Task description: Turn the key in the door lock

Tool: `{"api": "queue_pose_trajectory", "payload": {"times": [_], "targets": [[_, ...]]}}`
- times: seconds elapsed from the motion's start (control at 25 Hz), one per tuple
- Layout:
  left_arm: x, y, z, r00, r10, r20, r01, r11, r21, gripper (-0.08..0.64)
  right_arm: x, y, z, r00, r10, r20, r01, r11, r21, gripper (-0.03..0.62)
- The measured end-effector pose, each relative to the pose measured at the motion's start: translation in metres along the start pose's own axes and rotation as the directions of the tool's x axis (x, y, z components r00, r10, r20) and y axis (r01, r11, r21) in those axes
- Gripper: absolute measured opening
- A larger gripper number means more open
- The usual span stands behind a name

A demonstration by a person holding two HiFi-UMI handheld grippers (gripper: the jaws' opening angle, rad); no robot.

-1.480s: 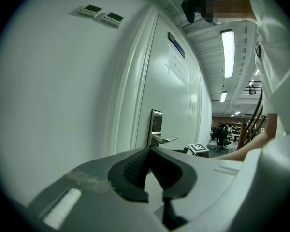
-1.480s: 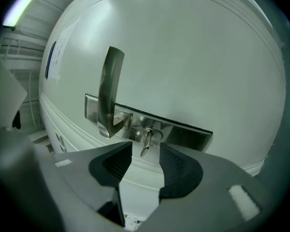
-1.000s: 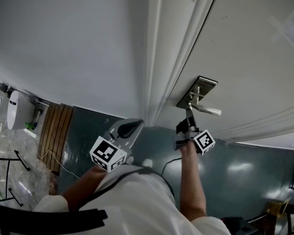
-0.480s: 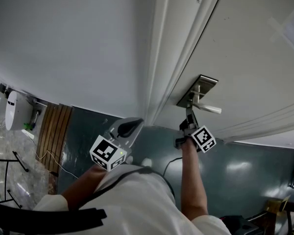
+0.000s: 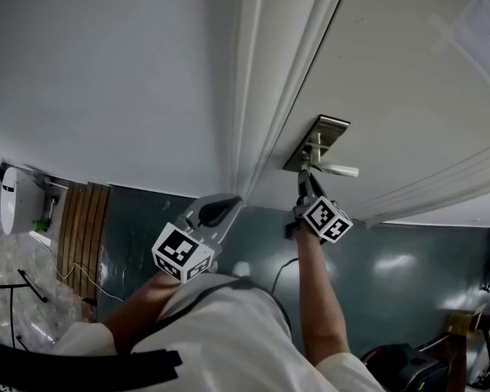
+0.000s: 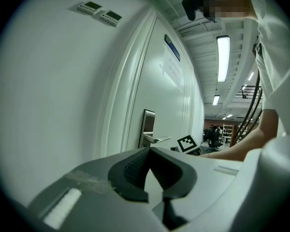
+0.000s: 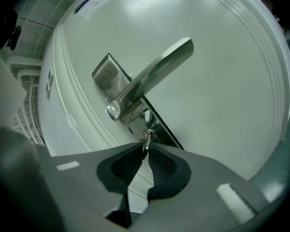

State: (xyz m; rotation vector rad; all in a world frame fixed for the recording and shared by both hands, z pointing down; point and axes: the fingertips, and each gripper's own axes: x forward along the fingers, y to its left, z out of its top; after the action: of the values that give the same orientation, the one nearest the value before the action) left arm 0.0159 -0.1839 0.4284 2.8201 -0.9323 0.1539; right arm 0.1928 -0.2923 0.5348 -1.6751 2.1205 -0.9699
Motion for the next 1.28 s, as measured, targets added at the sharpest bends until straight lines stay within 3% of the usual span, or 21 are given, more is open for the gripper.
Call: {"api": "queue_pose_trajectory", "payload": {"times": [0.2,0.56,0.76,1.08,1.28], "targets": [[0.011,-0.012,0.0,0.998,-0.056,-0.005,0.056,0.998,-0.006,0.005,0.0,-0.004,-0.002,0.997,-0.075,-0.022,0.072,0.989,-0.129,0.044],[0.02,-0.025,0.005,0.993,-0.122,-0.003,0.122,0.992,0.015,0.006,0.0,-0.004,-0.003,0.987,-0.154,-0.037,0.135,0.939,-0.317,0.049],[0.02,-0.027,0.005,0.99,-0.144,-0.004,0.144,0.989,0.019,0.006,0.0,-0.003,-0.004,0.979,-0.201,-0.043,0.163,0.887,-0.432,0.052],[0.018,-0.021,0.006,0.987,-0.159,0.0,0.159,0.987,0.025,0.005,0.0,-0.003,-0.005,0.969,-0.242,-0.042,0.183,0.823,-0.538,0.057],[0.016,-0.016,0.007,0.986,-0.164,0.005,0.164,0.986,0.023,0.005,0.0,-0.002,-0.005,0.96,-0.276,-0.042,0.19,0.755,-0.628,0.061]]}}
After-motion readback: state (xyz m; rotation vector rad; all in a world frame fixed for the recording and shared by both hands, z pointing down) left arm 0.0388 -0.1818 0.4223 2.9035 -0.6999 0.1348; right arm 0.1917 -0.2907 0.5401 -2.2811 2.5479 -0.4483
